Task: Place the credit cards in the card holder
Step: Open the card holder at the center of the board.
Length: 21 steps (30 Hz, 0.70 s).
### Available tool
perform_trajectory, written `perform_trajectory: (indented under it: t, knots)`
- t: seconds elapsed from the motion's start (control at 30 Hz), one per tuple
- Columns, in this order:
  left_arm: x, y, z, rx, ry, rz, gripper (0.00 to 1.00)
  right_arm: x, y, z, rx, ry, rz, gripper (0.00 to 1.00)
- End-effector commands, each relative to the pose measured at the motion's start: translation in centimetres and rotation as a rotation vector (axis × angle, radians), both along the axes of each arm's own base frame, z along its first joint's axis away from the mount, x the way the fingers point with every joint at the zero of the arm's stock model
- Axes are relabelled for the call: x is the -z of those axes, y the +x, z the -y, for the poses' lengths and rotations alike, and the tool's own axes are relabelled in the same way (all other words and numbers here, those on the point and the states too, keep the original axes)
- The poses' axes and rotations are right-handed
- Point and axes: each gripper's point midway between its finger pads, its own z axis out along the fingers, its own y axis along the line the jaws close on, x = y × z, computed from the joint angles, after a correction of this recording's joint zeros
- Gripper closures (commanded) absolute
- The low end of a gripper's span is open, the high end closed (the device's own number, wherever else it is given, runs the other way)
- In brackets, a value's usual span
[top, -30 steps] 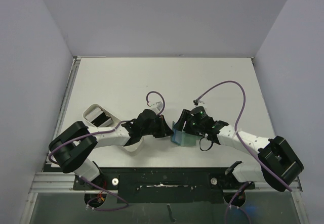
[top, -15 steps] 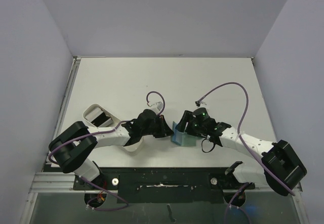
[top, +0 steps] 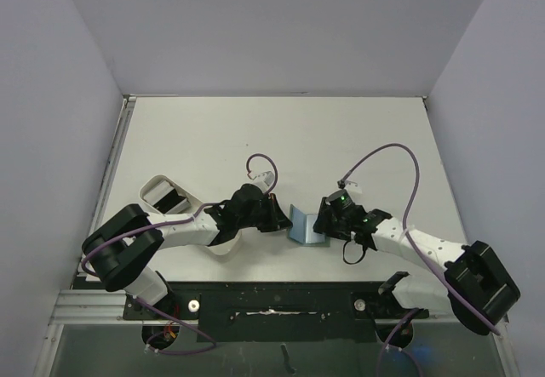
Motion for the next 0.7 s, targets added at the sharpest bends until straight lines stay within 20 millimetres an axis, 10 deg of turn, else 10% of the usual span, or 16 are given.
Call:
perform_trajectory:
  t: [0.0, 0.33, 0.67]
  knots:
    - [-2.9, 0.6, 1.1, 0.023, -0.063, 0.074, 1.0, -0.7, -0.6, 4.2, 0.082, -0.164, 0.024, 0.47]
    - [-2.6, 0.5, 1.5, 0.029, -0.072, 0.053, 1.0, -9.5, 2.5, -1.8, -0.012, 0.155, 0.251, 0.61]
    - [-2.4, 0.4, 1.4, 0.027, -0.083, 0.047, 1.0, -7.0, 3.0, -7.0, -0.125, 0.332, 0.183, 0.63]
